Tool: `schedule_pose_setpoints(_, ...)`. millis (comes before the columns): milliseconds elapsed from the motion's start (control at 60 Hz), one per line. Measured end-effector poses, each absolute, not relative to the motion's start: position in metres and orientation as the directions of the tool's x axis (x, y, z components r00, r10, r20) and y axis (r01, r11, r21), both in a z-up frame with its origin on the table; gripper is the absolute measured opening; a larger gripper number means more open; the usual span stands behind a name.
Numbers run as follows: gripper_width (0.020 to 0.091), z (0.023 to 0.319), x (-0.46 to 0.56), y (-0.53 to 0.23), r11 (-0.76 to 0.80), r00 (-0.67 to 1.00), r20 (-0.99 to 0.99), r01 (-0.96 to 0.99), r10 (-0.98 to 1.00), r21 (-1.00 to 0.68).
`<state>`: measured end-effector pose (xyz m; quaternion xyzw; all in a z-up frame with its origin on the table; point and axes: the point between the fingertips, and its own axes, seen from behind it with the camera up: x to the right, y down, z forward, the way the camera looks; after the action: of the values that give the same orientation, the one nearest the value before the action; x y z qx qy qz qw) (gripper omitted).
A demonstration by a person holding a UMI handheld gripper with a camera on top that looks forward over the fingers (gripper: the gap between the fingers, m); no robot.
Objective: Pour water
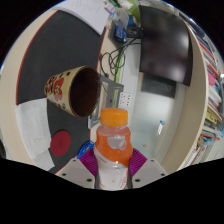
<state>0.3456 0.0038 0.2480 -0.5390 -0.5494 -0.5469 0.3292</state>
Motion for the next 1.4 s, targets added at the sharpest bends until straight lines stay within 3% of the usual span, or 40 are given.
schedule_pose_setpoints(300, 0.0370, 0.247, 0.324, 0.025, -0.079, -0.498, 0.841, 0.849, 0.213, 0.523)
schedule_pose_setpoints(450, 0.0371, 0.238, 0.319, 0.023, -0.051, -0.506, 0.833, 0.847, 0.223, 0.529)
schedule_pose_setpoints(583, 0.0373, 0.246, 0.318, 0.014, -0.070, -0.351, 0.910, 0.925, 0.222, 0.374)
schedule_pose_setpoints(817, 0.0370, 0.274, 0.351, 0.001, -0.136, 0.212, 0.961, 0.972, 0.180, -0.189)
schedule_pose_setpoints(933, 0.0371, 0.271, 0.367, -0.003, -0.176, 0.572, 0.801, 0.819, 0.177, -0.546)
schedule_pose_setpoints(1050, 0.0374, 0.253, 0.364, 0.000, -0.209, 0.870, 0.466, 0.491, 0.161, -0.845)
schedule_pose_setpoints(1150, 0.0373, 0.237, 0.370, 0.010, -0.191, 0.950, 0.261, 0.293, 0.173, -0.937)
schedule_pose_setpoints(1400, 0.0371, 0.201, 0.352, 0.032, -0.167, 0.979, 0.080, 0.112, 0.185, -0.980)
